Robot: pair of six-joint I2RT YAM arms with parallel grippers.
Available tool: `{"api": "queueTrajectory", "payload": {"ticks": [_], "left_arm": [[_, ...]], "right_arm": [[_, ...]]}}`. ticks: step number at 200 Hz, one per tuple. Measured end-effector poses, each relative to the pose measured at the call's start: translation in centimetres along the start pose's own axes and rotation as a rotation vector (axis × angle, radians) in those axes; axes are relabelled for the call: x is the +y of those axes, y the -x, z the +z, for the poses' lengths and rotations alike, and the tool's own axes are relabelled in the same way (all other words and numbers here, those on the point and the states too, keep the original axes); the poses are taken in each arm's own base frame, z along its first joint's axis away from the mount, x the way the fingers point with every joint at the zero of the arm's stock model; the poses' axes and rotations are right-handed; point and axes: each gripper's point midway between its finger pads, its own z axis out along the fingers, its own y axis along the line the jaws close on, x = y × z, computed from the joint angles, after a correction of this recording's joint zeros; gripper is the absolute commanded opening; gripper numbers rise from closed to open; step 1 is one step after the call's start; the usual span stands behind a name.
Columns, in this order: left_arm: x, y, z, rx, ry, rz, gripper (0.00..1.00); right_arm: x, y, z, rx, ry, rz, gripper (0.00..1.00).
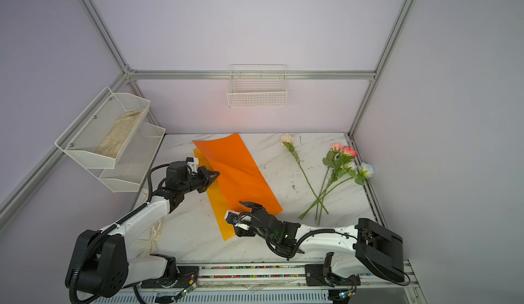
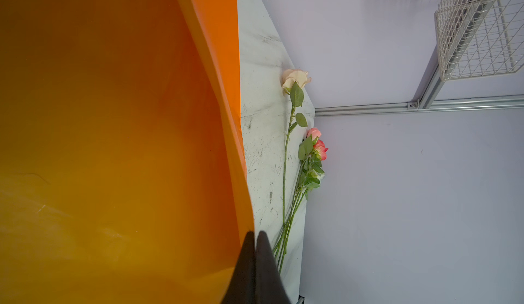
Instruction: Tie the bouquet of fake flowers
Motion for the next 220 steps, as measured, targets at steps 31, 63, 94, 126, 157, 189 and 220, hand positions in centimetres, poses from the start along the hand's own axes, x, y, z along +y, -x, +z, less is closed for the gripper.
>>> {"api": "queueTrajectory", "payload": {"ticks": [31,63,94,126,157,189,220], "left_arm": [[0.0,0.0,0.0,0.0,0.001,0.0,0.0],[0.3,-0.2,0.0,0.007,0.013,0.009,0.57],[1.1,-0.7,-0.9,0.013,0.064,0.046,0.79],[0.0,0.1,-3.7,-0.077,0.082,0.149,0.86],[-1.0,1.4,-5.4,-0.179,0.091,0.229,0.77],[0.8,0.4,-3.1,-0.119,0.155,0.299,0.66],[3.7,-3.6,1.0,0.053,0.24,0.385,0.62]], "right_arm": [[-1.5,-1.2,1.0,0.0,-0.143,0.06,0.27],[-3.2,-0.3,0.5,-0.052,-0.227,0.135,0.0],[-4.7,0.4,-0.7,-0.107,-0.261,0.232,0.0],[-9.2,0.8,-2.6,-0.191,-0.335,0.426,0.0],[-13.8,0.6,-4.5,-0.289,-0.392,0.634,0.0],[-15.5,-0.4,-5.0,-0.32,-0.398,0.755,0.0],[-17.1,-1.6,-5.3,-0.337,-0.418,0.859,0.0]]}}
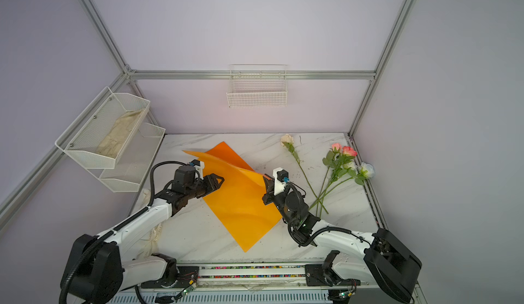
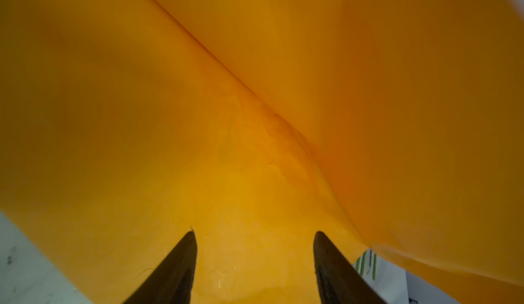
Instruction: Tie the bouquet of fake flowers
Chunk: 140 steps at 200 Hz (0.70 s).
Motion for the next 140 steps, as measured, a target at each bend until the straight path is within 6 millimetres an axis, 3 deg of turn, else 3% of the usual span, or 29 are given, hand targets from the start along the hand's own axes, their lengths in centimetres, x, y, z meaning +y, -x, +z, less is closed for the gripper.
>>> {"api": "queueTrajectory", "payload": {"ticks": [29,57,108,140], "left_arm": [[0.5,-1.6,3.8,0.096,0.04,0.022,0.62],[1.9,-2.3,6.1,0.142,0.084,0.008,0.61],[3.2,-2.9,6.9,0.154,0.132,-0.024,0.57],[4.8,-3.9,6.5,0.148,0.173,-0.055,0.55]], "right_arm": [[-1.2,0.3,0.2,-0.009,-0.029,0.059,0.0],[-1.7,0.5,0.2,-0.016,-0.047,0.103,0.0],[-5.4,0.6,0.3,-0.034,-0.137,0.191,0.0],[-8.8,0.6,0.5,-0.044,-0.205,0.268,0.0]]}}
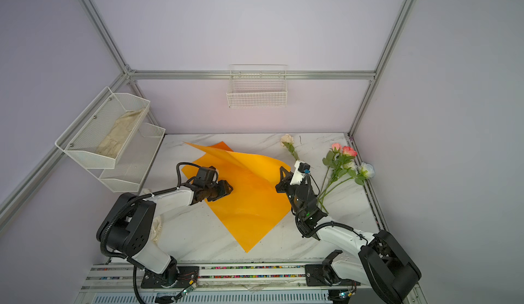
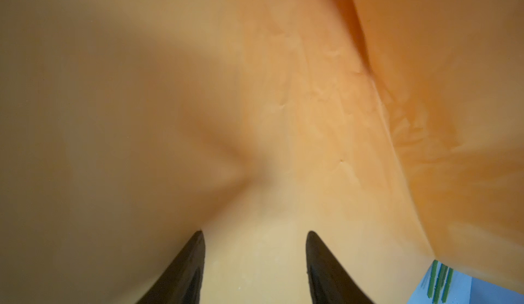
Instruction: Tie the bouquet of fake flowers
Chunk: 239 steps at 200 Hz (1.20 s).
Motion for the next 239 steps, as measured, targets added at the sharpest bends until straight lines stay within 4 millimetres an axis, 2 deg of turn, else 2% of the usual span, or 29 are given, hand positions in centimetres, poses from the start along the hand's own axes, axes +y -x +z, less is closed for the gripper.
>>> {"api": "queueTrajectory", "payload": {"ticks": [27,66,91,127,155,193,239], "left_arm": [[1.7,-1.1,-1.1,-0.019,0.032,-0.031,0.53],[4.4,-2.5,-3.5,-0.055,0.097,-0.086,0.53],[5.3,-2.7,-4.7,-0.078,0.118,-0.113,0.53],[6.0,-3.1,-5.0,-0.068,0.144,-0.12,0.52],[6.4,-3.5,-5.0,-0.055,0.158,-0.125,0.52],[7.0,-4.3,-5.4,-0.057,0.164,-0.135,0.52],[7.1,-4.8,-6.0,-0.049,0.157,-0.142,0.5]], "right_arm": [[-4.0,-0.1,1.3,0.023,-0.082,0.058,0.0],[-8.7,-1.9,4.1,0.108,-0.179,0.11,0.0],[-11.4,-2.8,6.1,0.149,-0.246,0.11,0.0],[-14.5,-4.8,8.7,0.226,-0.32,0.107,0.0],[-16.9,-6.7,8.8,0.301,-0.439,0.11,0.0],[-18.7,-8.0,8.0,0.376,-0.55,0.092,0.0],[-18.3,-8.8,8.5,0.469,-0.546,0.062,0.0]]}}
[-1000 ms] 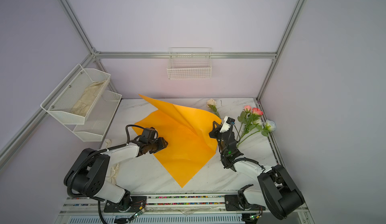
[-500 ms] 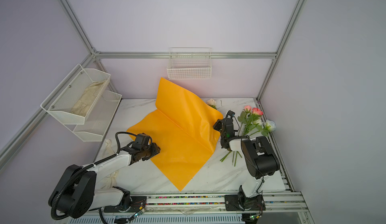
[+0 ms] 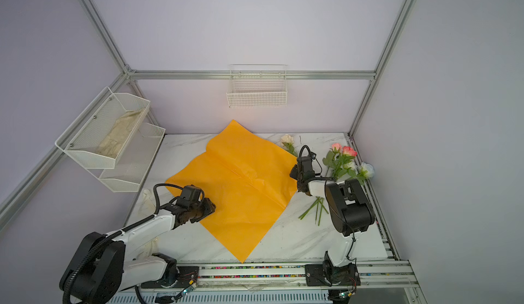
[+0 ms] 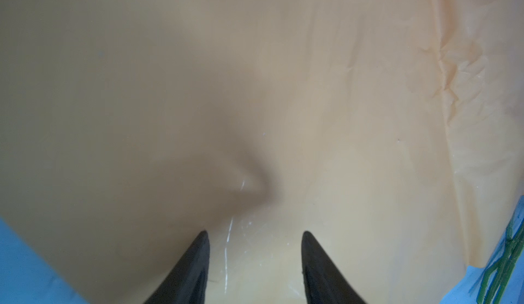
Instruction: Tie the bouquet of fake flowers
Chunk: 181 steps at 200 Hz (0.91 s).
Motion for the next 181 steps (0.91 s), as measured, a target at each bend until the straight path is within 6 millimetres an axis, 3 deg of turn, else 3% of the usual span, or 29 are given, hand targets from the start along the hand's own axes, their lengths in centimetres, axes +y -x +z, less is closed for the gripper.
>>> {"api": "queueTrajectory", "payload": {"ticks": [16,31,61,85,98,111,125,139,153,181], "left_arm": [[0.0,0.0,-0.5,-0.005,-0.005,0.001,0.55],[-0.3,0.3,-1.2,-0.02,-0.02,0.015,0.49],[-1.4,1.1,-2.4,-0.055,-0.06,0.062,0.57],[-2.6,1.9,-2.7,-0.066,-0.085,0.097,0.61],[-3.3,2.4,-2.7,-0.068,-0.098,0.115,0.61],[-4.1,2.9,-2.4,-0.06,-0.104,0.127,0.61],[-5.1,3.3,-1.7,-0.041,-0.113,0.139,0.61],[-6.1,3.6,-0.9,-0.008,-0.12,0.157,0.61],[-7.1,4.0,-0.2,0.018,-0.133,0.171,0.61],[-7.9,4.2,1.1,0.053,-0.142,0.189,0.61]], "right_arm": [[0.6,-0.3,0.2,0.042,0.014,-0.027,0.0],[0.6,-0.7,0.3,0.076,0.006,-0.038,0.02],[-0.3,-1.6,-0.2,0.127,-0.03,-0.06,0.45],[0.1,-0.5,-2.1,0.121,-0.022,-0.08,0.55],[1.6,1.2,-3.8,0.081,0.028,-0.085,0.56],[4.3,2.7,-5.6,0.053,0.16,-0.087,0.56],[7.3,3.0,-6.8,0.06,0.311,-0.082,0.53],[9.3,1.0,-6.6,0.126,0.388,-0.099,0.5],[10.7,-2.8,-5.6,0.226,0.421,-0.131,0.48],[10.5,-9.5,-3.5,0.404,0.397,-0.162,0.42]]}}
